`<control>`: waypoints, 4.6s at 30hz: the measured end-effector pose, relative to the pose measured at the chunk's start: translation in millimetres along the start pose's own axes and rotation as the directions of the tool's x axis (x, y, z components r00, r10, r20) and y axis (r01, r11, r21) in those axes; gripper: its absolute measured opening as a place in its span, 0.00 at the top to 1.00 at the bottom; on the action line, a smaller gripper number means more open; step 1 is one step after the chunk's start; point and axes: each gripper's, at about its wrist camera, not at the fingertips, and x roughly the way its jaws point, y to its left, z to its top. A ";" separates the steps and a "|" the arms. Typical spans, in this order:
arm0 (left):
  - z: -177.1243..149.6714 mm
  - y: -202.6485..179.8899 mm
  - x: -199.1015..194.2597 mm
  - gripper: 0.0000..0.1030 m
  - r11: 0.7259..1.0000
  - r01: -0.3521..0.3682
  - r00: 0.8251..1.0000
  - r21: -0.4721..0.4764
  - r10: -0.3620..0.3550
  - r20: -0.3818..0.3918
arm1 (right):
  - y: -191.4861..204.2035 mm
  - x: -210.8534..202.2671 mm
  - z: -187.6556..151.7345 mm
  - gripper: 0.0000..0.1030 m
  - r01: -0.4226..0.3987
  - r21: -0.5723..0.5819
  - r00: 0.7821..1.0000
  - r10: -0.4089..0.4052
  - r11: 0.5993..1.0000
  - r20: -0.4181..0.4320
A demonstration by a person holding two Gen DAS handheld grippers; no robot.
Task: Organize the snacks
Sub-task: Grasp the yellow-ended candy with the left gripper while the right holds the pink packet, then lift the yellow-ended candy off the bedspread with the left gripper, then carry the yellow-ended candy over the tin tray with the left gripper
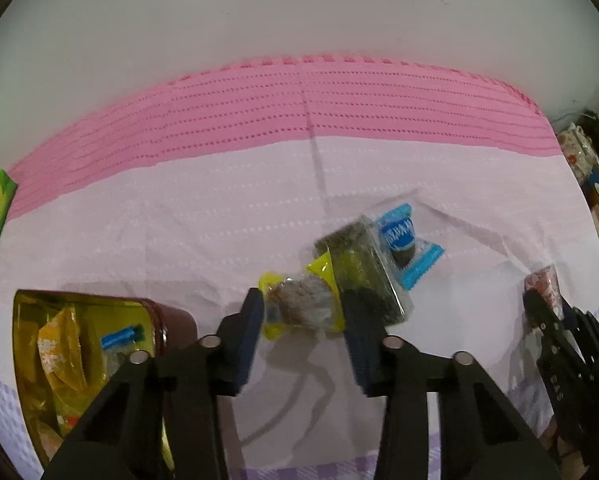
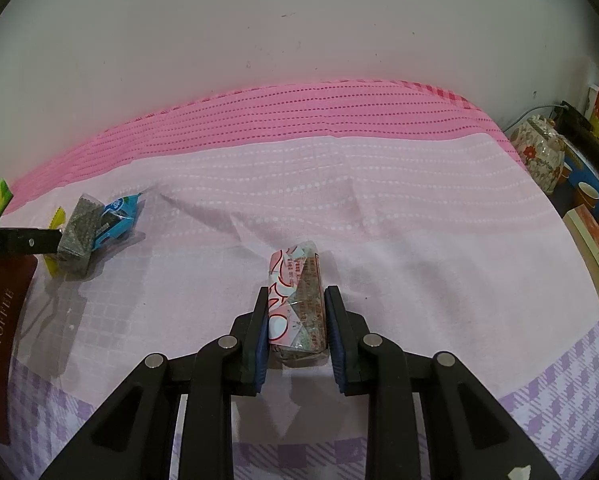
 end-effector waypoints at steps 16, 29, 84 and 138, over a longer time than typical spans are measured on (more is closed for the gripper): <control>-10.0 3.8 -27.4 0.98 0.999 0.034 0.998 0.032 -0.035 0.047 | -0.3 1.3 0.1 0.75 -0.006 0.001 1.000 0.006 1.000 0.000; -12.7 5.8 -53.3 1.00 0.998 0.049 0.997 0.047 -0.052 0.064 | 0.3 1.3 0.1 0.75 -0.004 0.001 1.000 0.004 1.000 -0.001; -5.5 -4.8 1.8 0.73 0.990 0.032 0.998 0.135 -0.024 -0.055 | -0.6 1.5 0.5 0.75 -0.016 0.007 1.000 0.016 1.000 0.000; -43.6 142.4 -38.8 0.73 0.992 -0.103 0.992 -0.072 0.097 -0.082 | 12.6 -1.2 0.0 0.75 0.030 -0.024 1.000 -0.030 0.999 -0.004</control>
